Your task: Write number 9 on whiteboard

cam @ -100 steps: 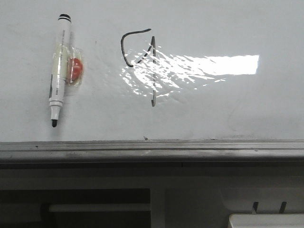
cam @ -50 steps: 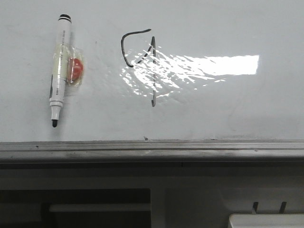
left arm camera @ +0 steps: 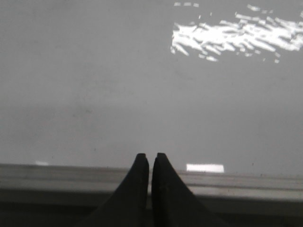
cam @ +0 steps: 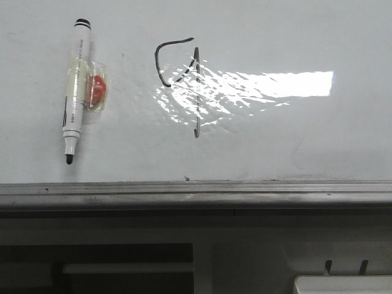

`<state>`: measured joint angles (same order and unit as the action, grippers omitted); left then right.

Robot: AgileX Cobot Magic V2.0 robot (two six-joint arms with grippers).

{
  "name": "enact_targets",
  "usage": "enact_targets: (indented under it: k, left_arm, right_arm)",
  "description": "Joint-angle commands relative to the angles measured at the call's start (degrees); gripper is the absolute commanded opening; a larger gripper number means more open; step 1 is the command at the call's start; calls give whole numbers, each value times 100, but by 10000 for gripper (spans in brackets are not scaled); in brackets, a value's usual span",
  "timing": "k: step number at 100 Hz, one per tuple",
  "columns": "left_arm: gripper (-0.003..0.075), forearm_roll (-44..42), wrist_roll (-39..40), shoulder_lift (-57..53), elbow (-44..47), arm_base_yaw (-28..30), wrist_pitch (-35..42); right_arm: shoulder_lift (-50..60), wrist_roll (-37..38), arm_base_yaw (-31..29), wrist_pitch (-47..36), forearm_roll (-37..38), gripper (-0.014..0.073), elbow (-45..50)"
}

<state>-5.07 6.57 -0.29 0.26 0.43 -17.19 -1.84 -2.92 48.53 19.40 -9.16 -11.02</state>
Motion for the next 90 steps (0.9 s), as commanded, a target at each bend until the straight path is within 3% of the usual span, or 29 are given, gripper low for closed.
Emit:
enact_targets:
  k: [1, 17, 90]
  left_arm:
    - [-20, -23, 20, -164, 243, 8, 86]
    - [-20, -23, -406, -153, 243, 8, 66]
    - [-20, -23, -408, -154, 233, 8, 54]
  right_arm:
    - [-42, -43, 3, -467, -13, -69, -143]
    - [-42, -43, 3, -467, -13, -69, -143]
    - [-42, -43, 3, -467, -13, -69, -143]
